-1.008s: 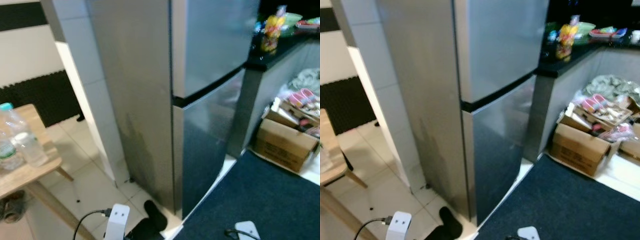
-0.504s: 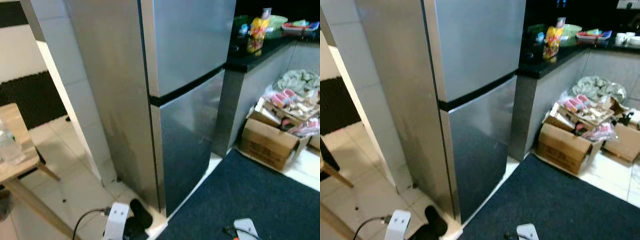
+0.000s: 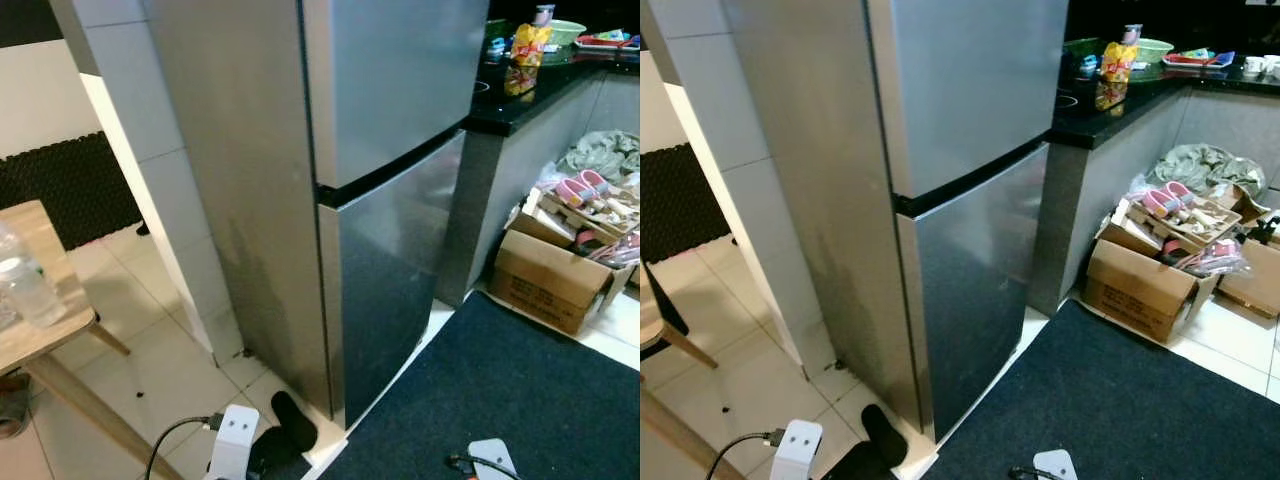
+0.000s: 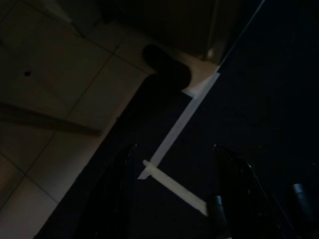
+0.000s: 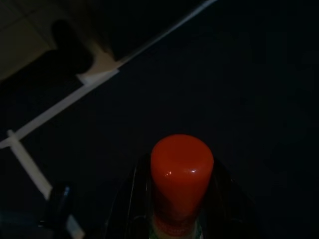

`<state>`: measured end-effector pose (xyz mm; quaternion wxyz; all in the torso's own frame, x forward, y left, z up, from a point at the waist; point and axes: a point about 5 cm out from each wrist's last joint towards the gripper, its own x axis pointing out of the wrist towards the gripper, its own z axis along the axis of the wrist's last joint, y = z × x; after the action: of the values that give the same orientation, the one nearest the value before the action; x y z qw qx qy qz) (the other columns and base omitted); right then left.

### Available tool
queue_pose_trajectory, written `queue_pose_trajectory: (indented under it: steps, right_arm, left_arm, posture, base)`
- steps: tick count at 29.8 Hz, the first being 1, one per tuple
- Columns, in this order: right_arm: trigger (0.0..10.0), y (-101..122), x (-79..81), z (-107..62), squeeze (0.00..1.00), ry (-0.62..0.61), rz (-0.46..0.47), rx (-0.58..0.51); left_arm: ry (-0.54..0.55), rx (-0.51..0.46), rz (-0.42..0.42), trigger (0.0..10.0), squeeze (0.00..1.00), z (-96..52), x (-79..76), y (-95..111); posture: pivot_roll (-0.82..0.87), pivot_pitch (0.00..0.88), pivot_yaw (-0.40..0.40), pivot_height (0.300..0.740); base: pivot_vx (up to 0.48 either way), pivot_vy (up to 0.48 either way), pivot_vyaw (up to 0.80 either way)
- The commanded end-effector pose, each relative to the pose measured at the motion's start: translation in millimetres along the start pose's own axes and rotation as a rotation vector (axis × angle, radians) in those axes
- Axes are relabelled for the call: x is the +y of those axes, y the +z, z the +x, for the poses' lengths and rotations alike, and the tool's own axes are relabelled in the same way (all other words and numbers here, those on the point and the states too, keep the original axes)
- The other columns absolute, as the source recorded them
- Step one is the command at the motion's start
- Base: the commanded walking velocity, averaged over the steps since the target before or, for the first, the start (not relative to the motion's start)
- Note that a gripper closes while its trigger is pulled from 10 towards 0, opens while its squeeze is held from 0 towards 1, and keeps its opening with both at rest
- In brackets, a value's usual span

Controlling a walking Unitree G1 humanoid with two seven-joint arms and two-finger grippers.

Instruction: Restocking fridge

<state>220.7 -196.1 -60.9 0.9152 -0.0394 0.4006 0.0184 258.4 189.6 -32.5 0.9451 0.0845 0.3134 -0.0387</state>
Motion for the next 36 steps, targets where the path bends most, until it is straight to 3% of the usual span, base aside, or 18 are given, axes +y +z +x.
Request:
queue_pose_trajectory:
  steps: [1,7,36]
  right_arm:
    - [10.0,-1,1.9,-0.1,0.0,0.002,0.013,-0.003]
    - [10.0,-2,3.8,-0.1,0.0,-0.002,0.026,-0.009]
    - [10.0,13,-0.1,2.2,0.0,0.051,-0.141,-0.025]
  left_arm:
    - [0.024,-0.012,0.021,10.0,0.0,-0.8,8.7,1]
    - [0.04,-0.052,0.008,10.0,0.0,1.9,13.5,14]
    - [0.041,0.087,-0.006,10.0,0.0,-5.8,0.9,-23]
  posture:
    - [-0.08,0.067,0.061,0.74]
    - [-0.07,0.055,0.079,0.74]
    - [-0.07,0.052,-0.023,0.74]
  base:
    - [0.0,0.0,0.0]
    - [0.0,0.0,0.0]
    - [0.0,0.0,0.0]
